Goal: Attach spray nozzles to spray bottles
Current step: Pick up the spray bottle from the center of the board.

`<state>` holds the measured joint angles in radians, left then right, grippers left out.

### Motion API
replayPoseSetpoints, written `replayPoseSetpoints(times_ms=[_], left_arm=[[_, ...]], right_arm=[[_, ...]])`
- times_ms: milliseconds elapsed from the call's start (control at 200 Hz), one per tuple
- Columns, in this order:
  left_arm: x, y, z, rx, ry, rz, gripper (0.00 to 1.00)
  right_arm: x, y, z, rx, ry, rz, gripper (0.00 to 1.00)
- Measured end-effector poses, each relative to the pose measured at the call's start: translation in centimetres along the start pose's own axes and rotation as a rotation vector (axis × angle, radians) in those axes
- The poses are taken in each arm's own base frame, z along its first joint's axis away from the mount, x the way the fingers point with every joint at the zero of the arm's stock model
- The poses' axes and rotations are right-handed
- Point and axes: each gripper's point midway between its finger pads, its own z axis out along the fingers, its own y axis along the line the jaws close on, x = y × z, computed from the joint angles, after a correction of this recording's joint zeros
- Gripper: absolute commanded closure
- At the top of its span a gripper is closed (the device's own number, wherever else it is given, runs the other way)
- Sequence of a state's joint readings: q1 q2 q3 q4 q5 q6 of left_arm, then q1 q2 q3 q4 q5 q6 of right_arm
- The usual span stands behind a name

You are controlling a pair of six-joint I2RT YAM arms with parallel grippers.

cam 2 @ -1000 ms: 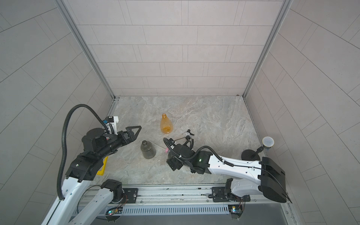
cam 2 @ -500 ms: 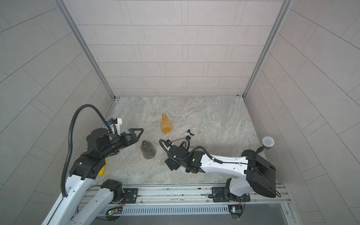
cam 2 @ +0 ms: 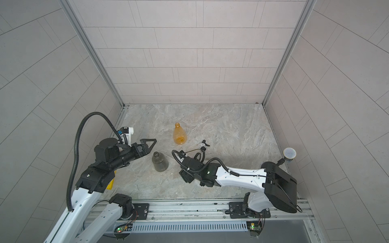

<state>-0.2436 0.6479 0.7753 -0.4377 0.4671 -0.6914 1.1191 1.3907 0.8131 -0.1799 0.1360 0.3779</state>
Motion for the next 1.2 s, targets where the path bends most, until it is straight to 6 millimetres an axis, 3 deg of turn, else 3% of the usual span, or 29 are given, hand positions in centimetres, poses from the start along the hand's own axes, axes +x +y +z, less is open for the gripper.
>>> replayPoseSetpoints(times_ms=[480,825,991,1201], left_arm=[[-0.2,-0.1,-0.1,0.004,-0.012,0.017,0.00],[0.0,-1.0,0.5,0.055,0.002,0.023,0.00],[2.0,-2.3,1.7,0.116,0.112,0.030,0.00],[7.1,-7.1,1.5,0.307,0.310,0.105,0.00]], right_arm=[[-0.3,0.2,-0.3,-0.045,-0.001,0.019,0.45],[-2.6,-0.5,-3.6,-0.132,-0.074,0.082,0.48],[-3.3,-2.2,-5.7,-0.178,-0.091,0.144,0.49],[-4.0,-3.7,-9.6,-0.294,-0.130,0.227,0.49]])
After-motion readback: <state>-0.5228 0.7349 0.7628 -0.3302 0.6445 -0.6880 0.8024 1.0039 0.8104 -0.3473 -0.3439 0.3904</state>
